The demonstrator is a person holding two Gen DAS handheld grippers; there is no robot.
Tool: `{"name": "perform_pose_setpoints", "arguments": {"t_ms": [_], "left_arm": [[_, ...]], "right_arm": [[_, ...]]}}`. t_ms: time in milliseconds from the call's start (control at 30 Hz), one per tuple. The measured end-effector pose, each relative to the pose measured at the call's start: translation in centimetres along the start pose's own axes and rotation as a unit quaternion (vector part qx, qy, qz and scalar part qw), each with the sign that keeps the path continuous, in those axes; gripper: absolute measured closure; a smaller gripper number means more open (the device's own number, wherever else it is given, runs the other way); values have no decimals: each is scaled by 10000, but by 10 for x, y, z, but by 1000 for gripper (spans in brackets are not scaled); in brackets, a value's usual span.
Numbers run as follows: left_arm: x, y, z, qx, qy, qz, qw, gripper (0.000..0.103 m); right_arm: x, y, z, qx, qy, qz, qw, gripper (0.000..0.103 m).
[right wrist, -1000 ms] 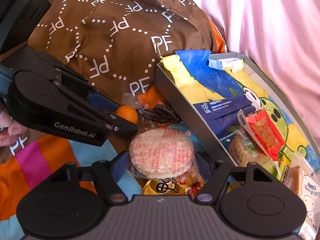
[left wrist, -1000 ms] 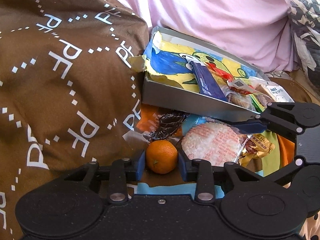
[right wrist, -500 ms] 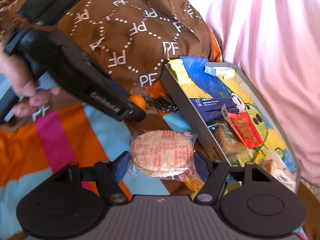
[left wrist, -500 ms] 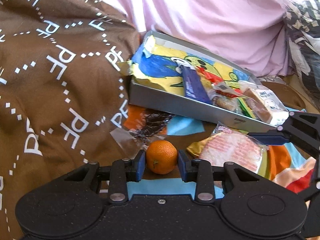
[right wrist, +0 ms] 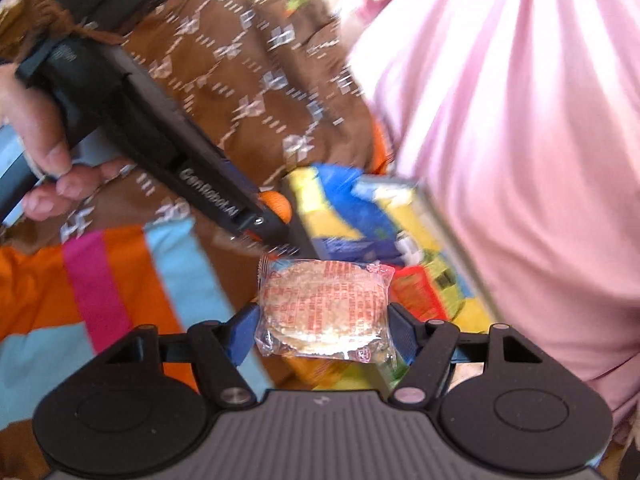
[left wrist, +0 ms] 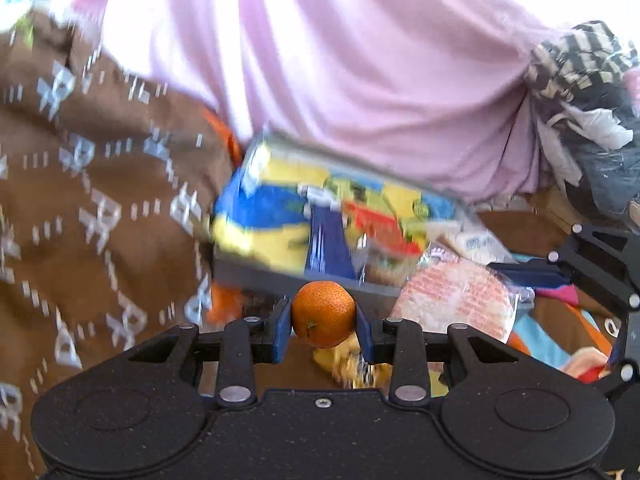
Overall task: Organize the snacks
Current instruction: 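Grasp the orange with left tool while right tool grasps and lifts the round cake, then carry the orange with left tool while right tool carries the cake over the tray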
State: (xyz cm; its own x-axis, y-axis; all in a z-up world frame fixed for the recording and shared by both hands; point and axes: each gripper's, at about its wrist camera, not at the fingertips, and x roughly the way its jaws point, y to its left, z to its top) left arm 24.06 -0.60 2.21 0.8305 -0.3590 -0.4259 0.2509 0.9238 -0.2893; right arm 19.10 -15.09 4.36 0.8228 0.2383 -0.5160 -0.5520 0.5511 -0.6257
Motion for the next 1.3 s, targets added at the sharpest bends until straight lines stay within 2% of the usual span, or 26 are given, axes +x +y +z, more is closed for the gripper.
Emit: {"name": "perform_pose_setpoints", "arguments": {"t_ms": [200, 367, 467, 633, 800, 933, 1067, 1133, 1233, 1300], "left_arm": [[19, -12, 38, 12, -327, 122, 9994, 67], [56, -23, 60, 414, -323, 446, 9976, 67], [78, -24, 67, 411, -200, 509, 9977, 67], [103, -23, 70, 386, 107, 612, 9973, 67], [114, -22, 69, 350, 296, 685, 9966, 67], [117, -22, 71, 381, 375, 698, 9961, 67], [122, -18, 74, 193, 496, 741, 9958, 66], [119, -16, 76, 135, 441, 831, 9955, 59], [112, -17, 79, 150, 304, 989, 9945, 37], [106, -16, 82, 107, 233, 1033, 9943, 31]], "right_arm": [[13, -37, 7, 320, -256, -416, 9983, 31], [28, -69, 11, 646, -386, -727, 9945, 31], [42, -81, 8, 820, -329, -829, 9926, 31], [62, -93, -3, 1057, -119, -905, 9902, 31], [79, -98, -10, 1399, 145, -757, 9872, 30], [82, -96, -10, 1416, 170, -647, 9877, 30], [89, -93, -9, 1419, 310, -584, 9877, 30], [93, -91, -9, 1392, 402, -570, 9878, 28], [96, -93, -11, 1418, 484, -585, 9870, 24], [95, -96, -12, 1503, 491, -621, 9855, 20]]}}
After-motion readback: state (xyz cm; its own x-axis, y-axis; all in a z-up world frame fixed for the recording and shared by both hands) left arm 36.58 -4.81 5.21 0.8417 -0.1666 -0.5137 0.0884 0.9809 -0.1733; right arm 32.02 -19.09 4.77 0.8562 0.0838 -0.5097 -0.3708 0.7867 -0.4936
